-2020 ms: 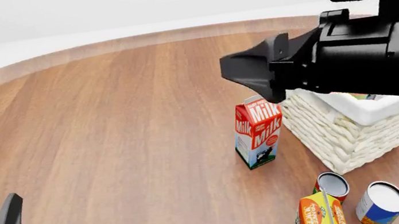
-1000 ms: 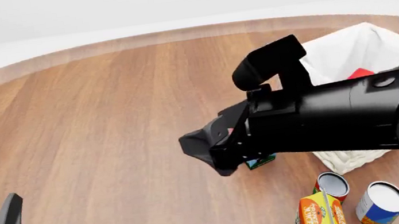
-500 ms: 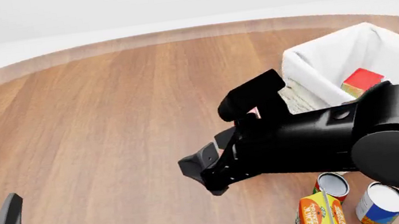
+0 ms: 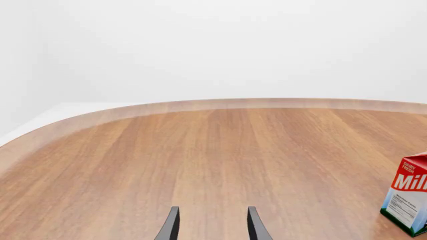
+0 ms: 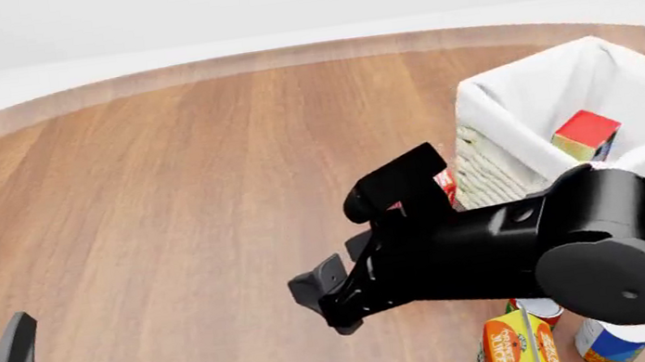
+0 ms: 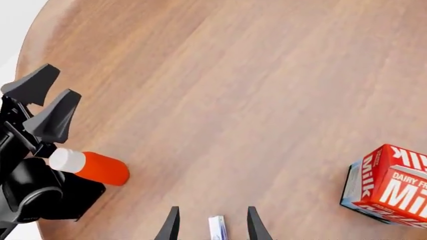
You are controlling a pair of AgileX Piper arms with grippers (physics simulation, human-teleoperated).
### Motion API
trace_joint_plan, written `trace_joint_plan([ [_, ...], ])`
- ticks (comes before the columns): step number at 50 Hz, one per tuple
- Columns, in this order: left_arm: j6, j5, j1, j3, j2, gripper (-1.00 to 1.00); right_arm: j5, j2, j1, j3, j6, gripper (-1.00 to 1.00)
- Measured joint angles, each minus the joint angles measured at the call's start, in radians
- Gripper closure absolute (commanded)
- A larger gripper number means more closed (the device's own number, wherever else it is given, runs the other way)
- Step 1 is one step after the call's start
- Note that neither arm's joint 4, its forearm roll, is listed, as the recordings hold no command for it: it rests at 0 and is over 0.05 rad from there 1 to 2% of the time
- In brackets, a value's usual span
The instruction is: Pick up the cream cheese box and the butter, and put them in the basket.
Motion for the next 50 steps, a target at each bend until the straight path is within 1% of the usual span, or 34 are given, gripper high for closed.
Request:
trace_joint_plan([
  [28, 0.000, 0.000, 0.000, 0.000, 0.000, -1.00, -0.042, 0.025, -0.010, 0.065, 0.013, -1.00],
  [50, 0.000, 0.000, 0.000, 0.000, 0.000, -1.00, -0.083, 0.058, 0.002, 0.105, 0.035, -1.00],
])
